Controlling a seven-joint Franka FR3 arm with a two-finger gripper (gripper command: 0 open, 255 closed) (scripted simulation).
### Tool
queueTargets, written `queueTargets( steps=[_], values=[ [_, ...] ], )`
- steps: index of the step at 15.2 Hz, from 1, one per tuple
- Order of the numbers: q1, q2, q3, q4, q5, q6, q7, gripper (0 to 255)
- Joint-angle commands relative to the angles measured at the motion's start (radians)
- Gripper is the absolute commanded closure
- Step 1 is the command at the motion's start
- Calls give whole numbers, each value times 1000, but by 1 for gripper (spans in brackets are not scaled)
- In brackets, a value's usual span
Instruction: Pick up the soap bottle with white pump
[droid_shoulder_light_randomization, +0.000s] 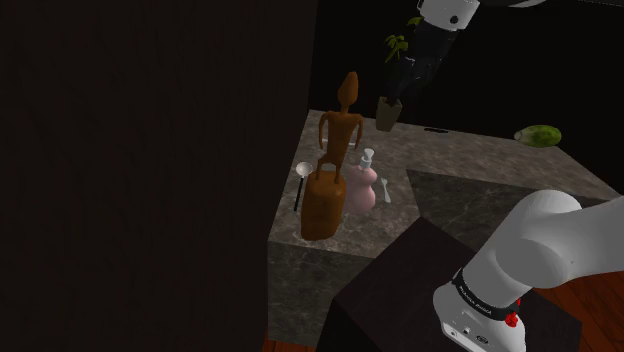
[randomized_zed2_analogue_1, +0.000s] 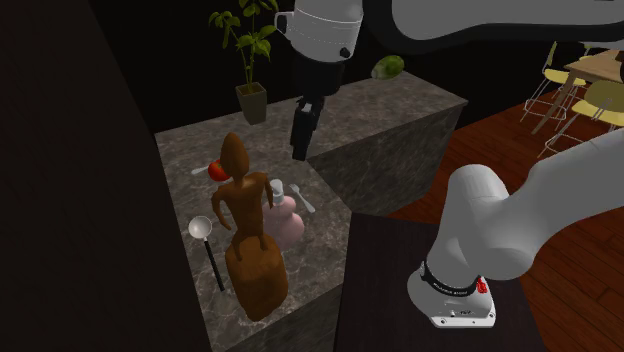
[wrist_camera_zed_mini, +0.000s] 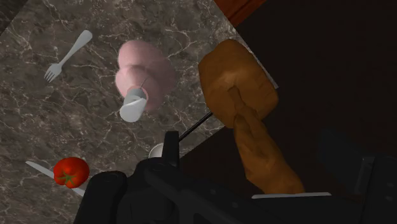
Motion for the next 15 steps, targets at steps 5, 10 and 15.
queueTargets(
  steps=[5, 10, 15],
  values=[
    [-14, 63, -24, -64, -32, 107, -39, 0],
    [-35, 168, -55, -119, -73, 244, -83, 0],
    [-58, 301, -85, -143, -115, 381, -122, 0]
  ],
)
